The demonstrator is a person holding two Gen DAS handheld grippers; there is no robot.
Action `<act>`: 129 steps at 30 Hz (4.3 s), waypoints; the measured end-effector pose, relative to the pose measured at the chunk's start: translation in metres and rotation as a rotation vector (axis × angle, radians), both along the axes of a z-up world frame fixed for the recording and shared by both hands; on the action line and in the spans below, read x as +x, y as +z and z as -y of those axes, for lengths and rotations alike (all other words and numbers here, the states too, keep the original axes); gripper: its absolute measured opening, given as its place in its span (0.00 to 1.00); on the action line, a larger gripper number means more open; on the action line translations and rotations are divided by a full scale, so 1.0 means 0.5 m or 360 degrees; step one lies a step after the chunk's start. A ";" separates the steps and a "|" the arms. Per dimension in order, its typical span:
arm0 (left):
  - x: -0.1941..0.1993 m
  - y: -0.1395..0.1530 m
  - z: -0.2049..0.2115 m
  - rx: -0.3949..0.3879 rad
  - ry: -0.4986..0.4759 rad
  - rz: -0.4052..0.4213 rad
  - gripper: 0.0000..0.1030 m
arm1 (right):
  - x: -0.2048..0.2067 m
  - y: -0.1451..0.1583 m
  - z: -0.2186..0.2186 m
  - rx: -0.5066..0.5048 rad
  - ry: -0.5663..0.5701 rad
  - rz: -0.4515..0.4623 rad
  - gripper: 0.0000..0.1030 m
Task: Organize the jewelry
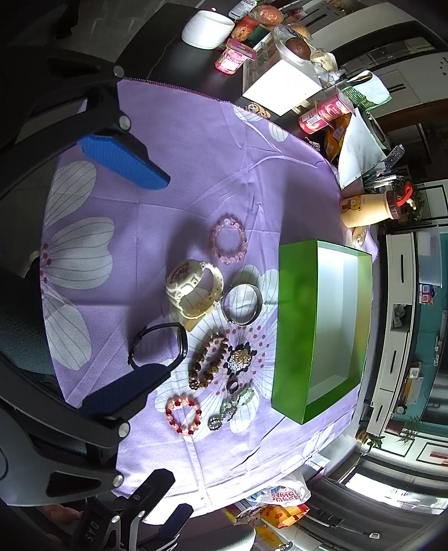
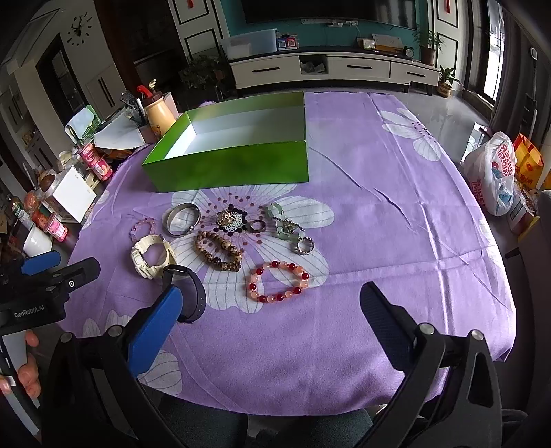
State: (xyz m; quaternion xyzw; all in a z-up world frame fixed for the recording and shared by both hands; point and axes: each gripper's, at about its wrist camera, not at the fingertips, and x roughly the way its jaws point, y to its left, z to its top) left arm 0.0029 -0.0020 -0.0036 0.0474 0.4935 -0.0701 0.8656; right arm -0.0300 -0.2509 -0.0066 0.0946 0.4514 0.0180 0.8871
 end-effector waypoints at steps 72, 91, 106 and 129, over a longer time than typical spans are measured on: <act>0.015 -0.030 -0.030 0.0123 0.0017 0.0075 0.98 | 0.010 0.007 -0.075 -0.0073 0.0145 0.0140 0.99; 0.013 -0.040 -0.002 0.0168 -0.0053 0.0040 0.98 | 0.001 -0.007 -0.060 -0.0088 0.0085 0.0095 0.99; 0.033 -0.084 -0.019 -0.0084 -0.0066 -0.0098 0.98 | 0.015 -0.042 0.029 0.0198 0.0033 0.0057 0.99; 0.058 -0.205 0.069 -0.0215 -0.0128 -0.0215 0.42 | 0.162 -0.145 0.092 0.0079 0.0101 0.0063 0.51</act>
